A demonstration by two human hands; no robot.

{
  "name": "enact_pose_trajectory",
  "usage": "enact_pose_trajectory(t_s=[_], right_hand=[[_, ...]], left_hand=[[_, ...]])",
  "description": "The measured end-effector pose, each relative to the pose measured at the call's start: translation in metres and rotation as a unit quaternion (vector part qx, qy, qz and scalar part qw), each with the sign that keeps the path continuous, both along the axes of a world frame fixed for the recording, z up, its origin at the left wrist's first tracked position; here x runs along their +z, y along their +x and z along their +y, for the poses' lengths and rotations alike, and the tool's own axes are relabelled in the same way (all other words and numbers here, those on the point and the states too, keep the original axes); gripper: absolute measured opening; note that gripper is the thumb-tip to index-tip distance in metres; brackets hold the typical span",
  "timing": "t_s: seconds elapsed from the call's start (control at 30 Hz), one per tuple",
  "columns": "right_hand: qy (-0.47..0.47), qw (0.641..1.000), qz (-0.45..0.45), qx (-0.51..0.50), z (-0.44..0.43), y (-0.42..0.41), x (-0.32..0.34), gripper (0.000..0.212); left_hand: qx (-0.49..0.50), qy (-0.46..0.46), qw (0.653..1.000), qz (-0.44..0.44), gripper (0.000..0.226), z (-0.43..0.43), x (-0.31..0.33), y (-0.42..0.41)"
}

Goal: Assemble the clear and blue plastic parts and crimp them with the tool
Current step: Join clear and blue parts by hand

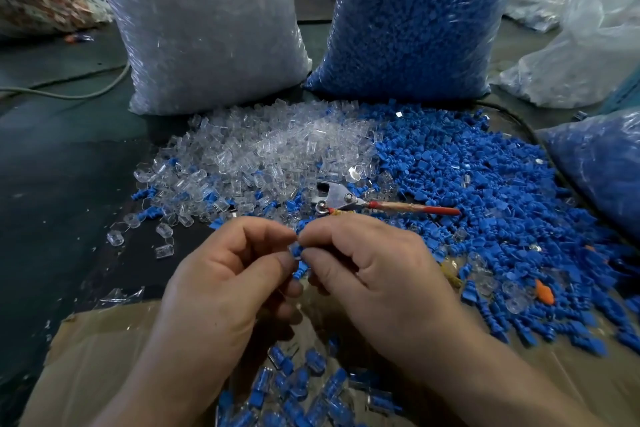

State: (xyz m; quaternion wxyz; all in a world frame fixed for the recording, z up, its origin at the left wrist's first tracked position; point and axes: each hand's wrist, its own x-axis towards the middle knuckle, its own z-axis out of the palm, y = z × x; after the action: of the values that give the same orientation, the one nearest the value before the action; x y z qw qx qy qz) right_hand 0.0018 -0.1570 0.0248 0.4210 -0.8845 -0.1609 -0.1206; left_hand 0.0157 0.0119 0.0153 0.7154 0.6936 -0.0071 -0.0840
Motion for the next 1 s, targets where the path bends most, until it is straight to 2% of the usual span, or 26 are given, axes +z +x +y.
enact_pose_trajectory(t_s=[0.1,0.17,0.3,0.4,0.5,0.6,0.83,1.0], right_hand=[[-0.067,0.997,-0.029,0.010,0.000,-0.001,0.001,0.019],[-0.085,0.995,-0.039,0.019,0.000,-0.001,0.000,0.019],[-0.114,0.991,-0.054,0.041,0.000,-0.001,0.002,0.024],[-0.197,0.979,-0.062,0.001,-0.003,0.002,0.004,0.035],[-0.306,0.943,0.031,-0.122,-0.019,0.008,0.004,0.060],[-0.383,0.903,0.120,-0.155,-0.036,0.015,0.000,0.075],[-0.398,0.889,0.132,-0.185,-0.046,0.025,-0.002,0.071],[-0.389,0.895,0.097,-0.195,-0.046,0.027,0.002,0.055]], left_hand=[[-0.011,0.014,1.000,0.003,0.012,-0.002,0.002,-0.001],[-0.013,0.013,1.000,0.008,0.020,-0.002,0.002,0.000],[-0.006,-0.015,0.999,0.032,0.020,-0.001,0.001,0.001],[0.008,-0.009,1.000,0.023,0.023,0.001,-0.003,0.002],[0.032,-0.017,0.999,0.035,0.027,0.006,-0.005,0.004],[0.020,-0.069,0.995,0.068,0.017,0.007,-0.004,0.006],[0.022,-0.089,0.993,0.079,0.019,0.006,-0.002,0.008],[0.017,-0.099,0.991,0.084,0.016,0.006,0.000,0.006]])
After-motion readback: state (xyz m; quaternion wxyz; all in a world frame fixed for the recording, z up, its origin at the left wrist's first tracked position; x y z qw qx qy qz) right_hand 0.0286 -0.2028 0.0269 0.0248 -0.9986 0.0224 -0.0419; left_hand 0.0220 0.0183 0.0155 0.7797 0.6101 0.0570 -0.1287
